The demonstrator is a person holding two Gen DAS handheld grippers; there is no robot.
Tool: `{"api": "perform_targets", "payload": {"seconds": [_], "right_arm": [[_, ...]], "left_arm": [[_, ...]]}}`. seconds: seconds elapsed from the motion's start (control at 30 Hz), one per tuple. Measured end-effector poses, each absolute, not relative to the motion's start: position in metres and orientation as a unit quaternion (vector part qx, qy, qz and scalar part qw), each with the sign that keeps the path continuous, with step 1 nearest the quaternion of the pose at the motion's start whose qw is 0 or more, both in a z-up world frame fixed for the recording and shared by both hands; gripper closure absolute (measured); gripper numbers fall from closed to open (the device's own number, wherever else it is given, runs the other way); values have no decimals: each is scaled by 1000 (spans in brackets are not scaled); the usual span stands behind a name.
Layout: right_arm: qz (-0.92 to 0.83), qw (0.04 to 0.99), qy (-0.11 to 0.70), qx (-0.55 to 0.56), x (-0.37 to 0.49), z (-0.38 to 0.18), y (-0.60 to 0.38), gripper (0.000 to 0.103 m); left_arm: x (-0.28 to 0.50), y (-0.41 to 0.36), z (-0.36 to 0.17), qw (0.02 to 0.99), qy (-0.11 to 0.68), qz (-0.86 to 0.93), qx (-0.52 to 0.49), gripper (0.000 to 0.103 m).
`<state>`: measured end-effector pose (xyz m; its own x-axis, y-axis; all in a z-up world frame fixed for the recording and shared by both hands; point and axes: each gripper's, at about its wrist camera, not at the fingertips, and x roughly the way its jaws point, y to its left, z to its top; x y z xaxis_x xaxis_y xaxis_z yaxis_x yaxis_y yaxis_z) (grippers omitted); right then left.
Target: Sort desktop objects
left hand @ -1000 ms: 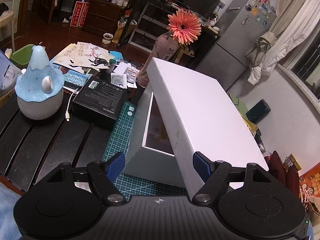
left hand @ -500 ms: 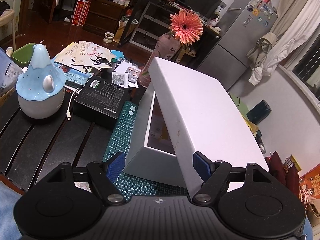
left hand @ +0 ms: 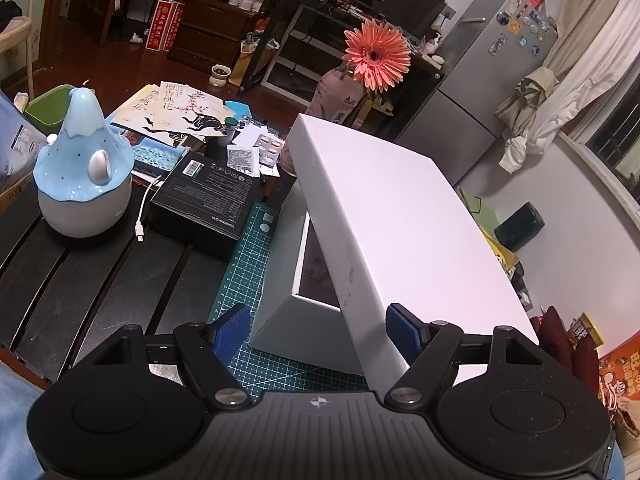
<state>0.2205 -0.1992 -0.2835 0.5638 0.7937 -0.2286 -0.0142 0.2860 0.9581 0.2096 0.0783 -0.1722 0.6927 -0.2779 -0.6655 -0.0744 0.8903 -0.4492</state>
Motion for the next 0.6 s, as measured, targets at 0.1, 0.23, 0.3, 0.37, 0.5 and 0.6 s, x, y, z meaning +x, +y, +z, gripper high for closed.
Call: {"api": "perform_targets", "payload": {"seconds": [0.1,0.23,0.3,0.37,0.5,0.6], "right_arm": [[285,709,373,526,220,-283,-201,63],[288,706,378,525,217,-283,-205,63],[287,707,380,523,211,-284,-211,62],[287,708,381,521,208,-285,-215,62],[289,706,387,517,209,-283,-217,62],[292,706,392,512,208,-282,-216,62]], "left_arm": [[211,82,-173,889,386,-58,-239,29],[216,92,-177,880,384,-57,-275,29],[219,96,-179,876,382,-55,-291,29],[224,99,-180,873,378,-53,-304,29],[235,101,-183,870,372,-54,-318,29],[246,99,-185,873,370,-59,-312,29]]}}
